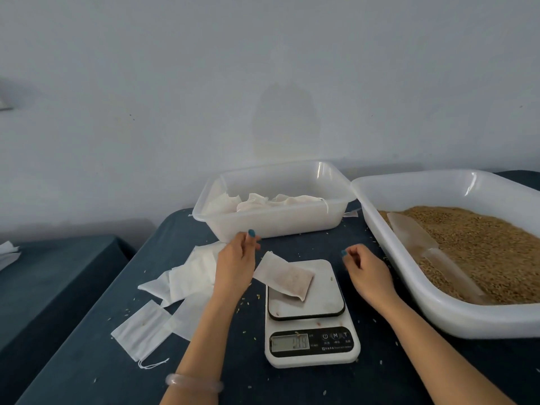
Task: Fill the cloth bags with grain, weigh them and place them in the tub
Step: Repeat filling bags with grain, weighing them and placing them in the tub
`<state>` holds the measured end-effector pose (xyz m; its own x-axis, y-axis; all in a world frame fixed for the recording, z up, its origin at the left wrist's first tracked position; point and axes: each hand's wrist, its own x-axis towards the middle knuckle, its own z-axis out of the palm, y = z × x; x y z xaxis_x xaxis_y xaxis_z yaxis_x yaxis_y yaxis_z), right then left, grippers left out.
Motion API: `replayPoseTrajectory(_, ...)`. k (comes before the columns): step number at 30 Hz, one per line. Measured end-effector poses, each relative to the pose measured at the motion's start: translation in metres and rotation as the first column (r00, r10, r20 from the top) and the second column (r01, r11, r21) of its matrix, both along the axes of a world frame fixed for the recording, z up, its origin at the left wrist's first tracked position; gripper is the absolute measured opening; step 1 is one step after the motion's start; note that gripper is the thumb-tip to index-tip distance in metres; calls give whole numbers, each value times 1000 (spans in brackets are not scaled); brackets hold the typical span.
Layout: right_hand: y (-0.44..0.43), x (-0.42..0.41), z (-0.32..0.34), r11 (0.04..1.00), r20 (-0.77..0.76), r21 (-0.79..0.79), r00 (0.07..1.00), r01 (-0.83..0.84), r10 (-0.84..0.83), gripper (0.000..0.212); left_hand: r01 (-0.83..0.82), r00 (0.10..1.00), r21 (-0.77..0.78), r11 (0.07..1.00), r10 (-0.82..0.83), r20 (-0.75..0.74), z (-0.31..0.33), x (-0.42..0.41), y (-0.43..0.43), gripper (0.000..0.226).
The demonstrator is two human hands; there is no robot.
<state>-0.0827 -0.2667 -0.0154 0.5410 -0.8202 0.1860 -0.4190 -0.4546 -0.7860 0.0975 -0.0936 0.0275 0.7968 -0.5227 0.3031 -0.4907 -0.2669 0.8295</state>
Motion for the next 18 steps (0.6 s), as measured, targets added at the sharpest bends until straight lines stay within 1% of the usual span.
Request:
replayPoseTrajectory(2,-1,-4,0,998,42,42,998,-48,46,8,-23,990,-104,994,8,-140,2,0,0,31)
replayPoseTrajectory(4,0,-6,2,997,61,46,996,-64,61,8,-48,979,-161,986,15,-205,4,2,1,28)
replayPoseTrajectory(9,3,-6,-1,997,25,3,997,-80,79,3,-39,976,-129,991,10,-218,-1,7,0,28)
replayPoseTrajectory(18,1,-7,-2,996,43,6,995,-86,86,4,-59,984,-73,996,45,-172,-4,9,0,25)
